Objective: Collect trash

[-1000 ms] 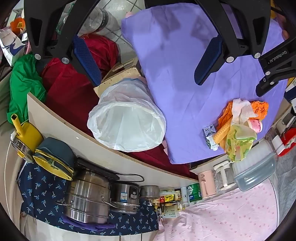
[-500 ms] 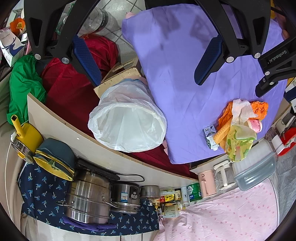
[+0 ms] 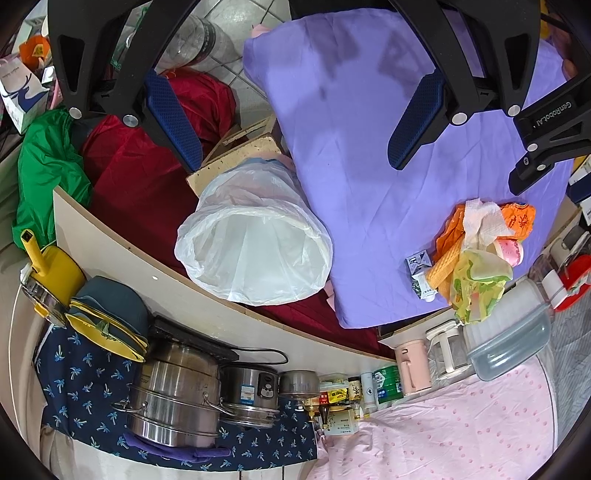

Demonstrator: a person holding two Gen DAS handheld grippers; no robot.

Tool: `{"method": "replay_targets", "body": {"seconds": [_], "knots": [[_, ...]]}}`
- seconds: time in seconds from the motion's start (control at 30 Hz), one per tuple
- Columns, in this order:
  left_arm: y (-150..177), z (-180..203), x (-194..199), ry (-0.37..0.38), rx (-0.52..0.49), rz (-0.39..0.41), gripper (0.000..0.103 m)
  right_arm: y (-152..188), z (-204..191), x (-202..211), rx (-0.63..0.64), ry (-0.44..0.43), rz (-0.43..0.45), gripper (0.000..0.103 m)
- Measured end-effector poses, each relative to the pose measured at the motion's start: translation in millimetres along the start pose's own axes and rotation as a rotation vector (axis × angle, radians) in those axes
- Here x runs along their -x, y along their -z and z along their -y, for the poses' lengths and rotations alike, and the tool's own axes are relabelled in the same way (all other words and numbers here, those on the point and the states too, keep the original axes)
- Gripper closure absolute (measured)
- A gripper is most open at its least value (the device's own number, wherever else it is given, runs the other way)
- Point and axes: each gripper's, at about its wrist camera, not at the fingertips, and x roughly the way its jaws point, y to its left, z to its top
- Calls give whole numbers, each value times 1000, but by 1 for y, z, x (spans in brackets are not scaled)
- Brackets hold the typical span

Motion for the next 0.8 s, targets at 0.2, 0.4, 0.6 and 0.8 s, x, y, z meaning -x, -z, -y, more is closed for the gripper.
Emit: {"method": "replay_targets", "body": {"seconds": [0.2,0.4,0.6,0.8], "knots": [[1,2,-1,2,-4,-7,7,3,2,-4,-3,-2,-10,7],[1,7,-3,2,-9,-7,7,3,4,-6,-7,1,-14,7],[0,7,-3,3,-10,-8,7,3,5,-6,-7,-1,-16,7],[0,8,-3,3,-10,-8,7,3,5,-6,-7,-1,-15,7]]}}
